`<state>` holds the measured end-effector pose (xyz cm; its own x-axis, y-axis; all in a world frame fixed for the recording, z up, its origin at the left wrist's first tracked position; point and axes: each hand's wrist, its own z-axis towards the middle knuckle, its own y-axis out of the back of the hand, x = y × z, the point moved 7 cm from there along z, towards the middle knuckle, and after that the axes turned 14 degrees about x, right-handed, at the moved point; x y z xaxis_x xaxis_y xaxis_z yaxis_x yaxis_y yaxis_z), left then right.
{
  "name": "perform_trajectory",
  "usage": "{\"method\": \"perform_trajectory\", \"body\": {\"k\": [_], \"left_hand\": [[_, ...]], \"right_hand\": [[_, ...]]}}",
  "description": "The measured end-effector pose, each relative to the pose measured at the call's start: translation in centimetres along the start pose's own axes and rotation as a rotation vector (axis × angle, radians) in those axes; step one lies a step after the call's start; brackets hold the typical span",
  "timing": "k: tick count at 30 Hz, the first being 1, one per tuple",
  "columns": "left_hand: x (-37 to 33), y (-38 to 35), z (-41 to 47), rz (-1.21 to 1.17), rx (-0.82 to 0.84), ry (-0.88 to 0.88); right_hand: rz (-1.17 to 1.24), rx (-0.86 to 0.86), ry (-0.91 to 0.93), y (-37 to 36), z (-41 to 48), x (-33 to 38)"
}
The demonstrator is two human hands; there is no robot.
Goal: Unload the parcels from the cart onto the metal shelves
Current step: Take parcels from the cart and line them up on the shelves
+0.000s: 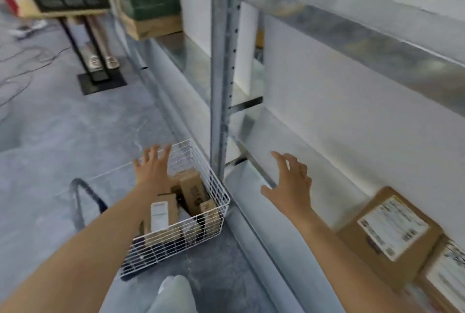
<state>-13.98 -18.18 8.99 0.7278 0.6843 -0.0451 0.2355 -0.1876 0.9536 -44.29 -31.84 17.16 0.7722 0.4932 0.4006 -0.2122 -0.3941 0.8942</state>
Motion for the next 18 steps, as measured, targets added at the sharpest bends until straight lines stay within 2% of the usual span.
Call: {"method": "perform_trajectory", "body": {"k": [8,12,18], "left_hand": [[12.1,-3.4,-2.7,0.079,0.113,0.247],[14.8,-5.4,-2.0,0.047,0.172,0.261],[16.9,-8.1,1.4,0.028,0.286,0.233]], "right_hand": [[-0.254,0.234,0.225,-7.4,6.7,9.4],[-0.35,0.336,0.235,-11.1,8.9,11.5],[-0.365,0.458,0.174,-16.4,13.8,14.0]]}}
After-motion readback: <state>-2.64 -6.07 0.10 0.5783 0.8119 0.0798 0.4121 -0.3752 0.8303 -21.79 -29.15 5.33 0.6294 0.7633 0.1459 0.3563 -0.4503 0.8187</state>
